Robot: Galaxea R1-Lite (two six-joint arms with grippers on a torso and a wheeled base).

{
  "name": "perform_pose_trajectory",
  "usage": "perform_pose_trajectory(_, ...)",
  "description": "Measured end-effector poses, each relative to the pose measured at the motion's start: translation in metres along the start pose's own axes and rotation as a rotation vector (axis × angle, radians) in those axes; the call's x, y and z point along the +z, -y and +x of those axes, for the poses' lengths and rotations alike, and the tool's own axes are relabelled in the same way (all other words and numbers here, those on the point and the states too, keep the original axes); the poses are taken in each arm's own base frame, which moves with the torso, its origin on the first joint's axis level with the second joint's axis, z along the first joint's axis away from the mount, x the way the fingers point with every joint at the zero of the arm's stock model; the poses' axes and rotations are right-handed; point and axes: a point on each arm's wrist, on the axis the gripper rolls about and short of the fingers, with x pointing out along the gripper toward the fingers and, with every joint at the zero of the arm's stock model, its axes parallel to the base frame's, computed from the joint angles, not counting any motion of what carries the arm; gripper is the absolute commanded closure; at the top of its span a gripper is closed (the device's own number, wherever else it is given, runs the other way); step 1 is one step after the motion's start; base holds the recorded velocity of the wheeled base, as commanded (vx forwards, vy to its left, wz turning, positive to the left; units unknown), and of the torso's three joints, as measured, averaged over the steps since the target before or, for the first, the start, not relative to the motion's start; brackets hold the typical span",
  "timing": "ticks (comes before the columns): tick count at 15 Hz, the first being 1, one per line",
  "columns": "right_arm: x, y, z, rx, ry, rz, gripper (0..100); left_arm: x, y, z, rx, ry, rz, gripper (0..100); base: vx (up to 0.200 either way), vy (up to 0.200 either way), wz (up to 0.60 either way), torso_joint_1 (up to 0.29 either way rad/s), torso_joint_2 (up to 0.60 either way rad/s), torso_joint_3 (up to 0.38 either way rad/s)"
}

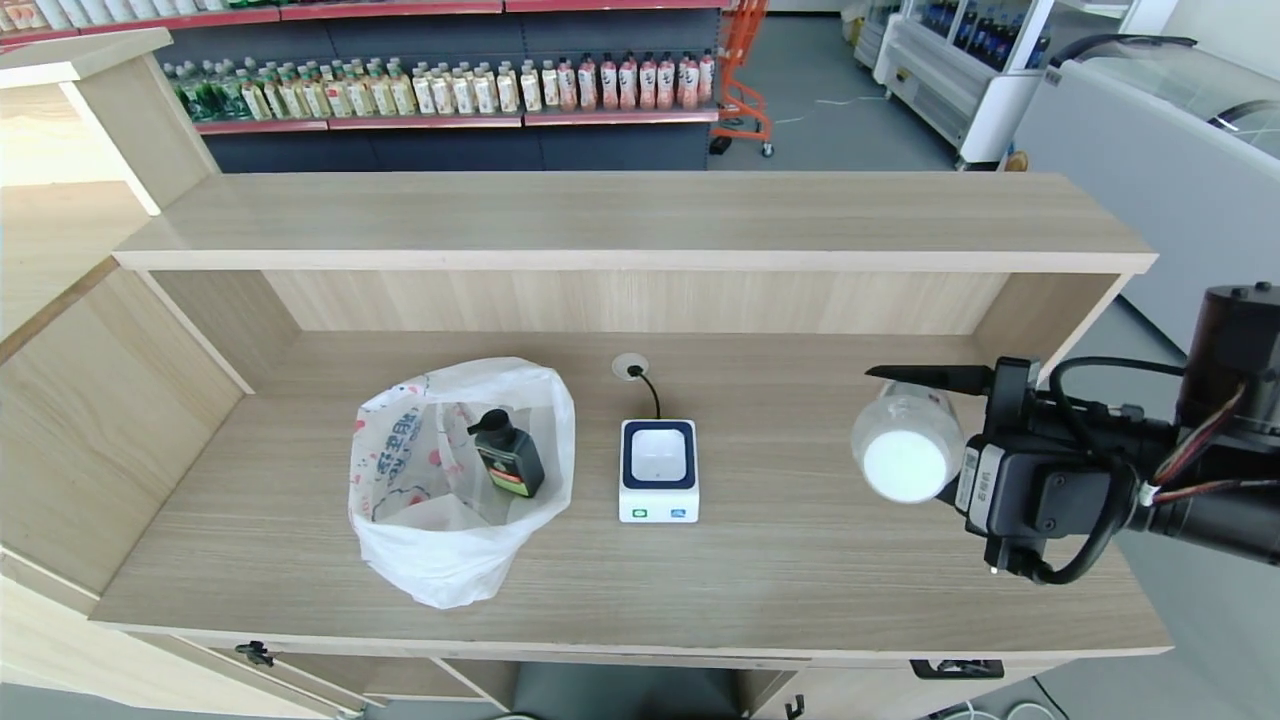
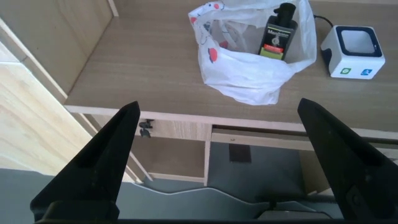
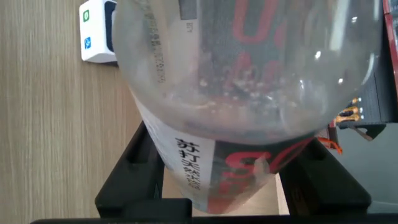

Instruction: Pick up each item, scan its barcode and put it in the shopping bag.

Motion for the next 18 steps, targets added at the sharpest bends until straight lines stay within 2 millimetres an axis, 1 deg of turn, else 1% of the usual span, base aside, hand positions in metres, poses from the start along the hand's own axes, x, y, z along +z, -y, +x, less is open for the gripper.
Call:
perform_pose_trajectory(2, 0.002, -0.001, 0.005, -0.004, 0.015, -0.005, 100, 0.0, 0.0, 0.0, 0.0, 0.0, 0.001, 0, 0.0, 0.2, 0.0, 0.002, 0.0, 0.002)
perform_pose_trajectory(5, -0.004, -0.002, 0.015, -0.052, 0.025, -0.024, 100, 0.0, 0.0, 0.0, 0.0, 0.0, 0.001, 0, 0.0, 0.2, 0.0, 0.001, 0.0, 0.004)
perform_pose_trajectory(9, -0.018, -0.011, 0.03, -0.046, 0.063, -0.021, 100, 0.0, 0.0, 0.0, 0.0, 0.0, 0.005, 0, 0.0, 0.0, 0.0, 0.0, 0.0, 0.0)
perform_pose_trajectory(15, -0.054, -0.026, 0.039, -0.01, 0.099, 0.023, 100, 0.0, 0.0, 0.0, 0.0, 0.0, 0.007, 0, 0.0, 0.0, 0.0, 0.0, 0.0, 0.0)
perform_pose_trajectory(18, -0.063, -0.031, 0.043, -0.005, 0.114, 0.031, 100, 0.0, 0.0, 0.0, 0.0, 0.0, 0.007, 0, 0.0, 0.0, 0.0, 0.0, 0.0, 0.0)
